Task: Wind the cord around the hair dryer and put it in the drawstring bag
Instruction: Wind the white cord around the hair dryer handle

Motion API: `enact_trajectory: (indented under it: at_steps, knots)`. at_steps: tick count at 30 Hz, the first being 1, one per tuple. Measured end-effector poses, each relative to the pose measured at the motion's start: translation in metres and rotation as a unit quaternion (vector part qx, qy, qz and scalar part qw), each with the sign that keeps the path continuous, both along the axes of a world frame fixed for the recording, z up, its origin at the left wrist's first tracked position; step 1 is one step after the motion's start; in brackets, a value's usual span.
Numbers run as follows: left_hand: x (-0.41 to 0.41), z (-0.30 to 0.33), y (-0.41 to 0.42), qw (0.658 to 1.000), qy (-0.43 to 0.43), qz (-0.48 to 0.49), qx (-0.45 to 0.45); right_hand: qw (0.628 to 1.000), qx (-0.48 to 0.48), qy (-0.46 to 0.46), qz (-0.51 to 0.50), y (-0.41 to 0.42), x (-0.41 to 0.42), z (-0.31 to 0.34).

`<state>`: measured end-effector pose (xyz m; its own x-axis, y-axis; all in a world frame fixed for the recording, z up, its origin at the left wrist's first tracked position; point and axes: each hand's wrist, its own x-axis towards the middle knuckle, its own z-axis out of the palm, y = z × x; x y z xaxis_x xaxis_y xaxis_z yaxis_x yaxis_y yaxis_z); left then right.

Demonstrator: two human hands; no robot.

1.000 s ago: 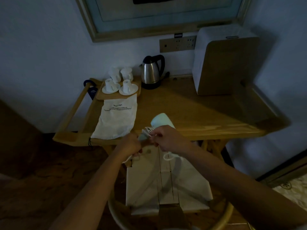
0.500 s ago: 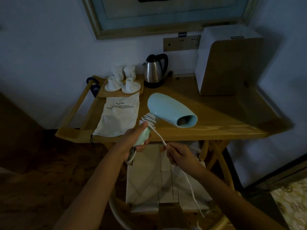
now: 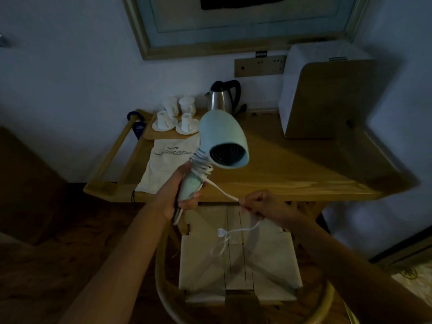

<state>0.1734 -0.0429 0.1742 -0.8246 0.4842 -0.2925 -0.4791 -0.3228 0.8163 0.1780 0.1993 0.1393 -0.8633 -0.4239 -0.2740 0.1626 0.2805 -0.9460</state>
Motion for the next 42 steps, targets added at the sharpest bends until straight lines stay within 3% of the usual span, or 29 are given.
enact_trajectory:
  at_steps: [3,7,13,17,19,24,27,33,36,39,42]
  knots:
    - [0.006,0.017,-0.008,0.989,0.080,-0.031,-0.122,0.994,0.084,0.064,-0.030,-0.004,-0.018,0.029]
    - [0.008,0.040,-0.008,0.908,0.210,-0.147,-0.332,0.996,0.065,0.039,-0.054,-0.006,-0.036,0.058]
    - [0.007,0.027,0.021,0.758,0.273,-0.213,-0.552,0.961,0.234,0.150,0.016,-0.018,-0.059,0.084]
    - [0.005,0.000,0.037,0.712,0.236,-0.205,-0.629,0.947,0.259,0.183,0.048,-0.032,-0.046,0.092]
    - [0.003,-0.007,0.044,0.722,0.190,-0.168,-0.643,0.944,0.257,0.188,0.090,-0.045,-0.032,0.089]
    - [-0.002,-0.021,0.037,0.844,0.058,0.016,-0.533,0.915,0.295,0.263,0.075,-0.044,-0.004,0.065]
    - [-0.001,-0.026,0.034,0.867,0.060,0.055,-0.492,0.931,0.252,0.261,0.035,-0.035,0.001,0.053]
    - [0.003,-0.038,0.039,0.899,0.046,0.085,-0.426,0.975,0.169,0.148,0.011,-0.021,0.004,0.033]
    - [0.004,-0.037,0.036,0.914,0.011,0.088,-0.396,1.000,0.003,0.008,-0.008,-0.012,0.006,0.025]
    - [0.003,-0.037,0.033,0.945,0.002,0.077,-0.319,0.978,-0.172,-0.117,-0.014,-0.004,0.006,0.021]
    - [0.002,-0.035,0.033,0.951,0.017,0.088,-0.294,0.977,-0.183,-0.101,-0.029,-0.004,0.005,0.020]
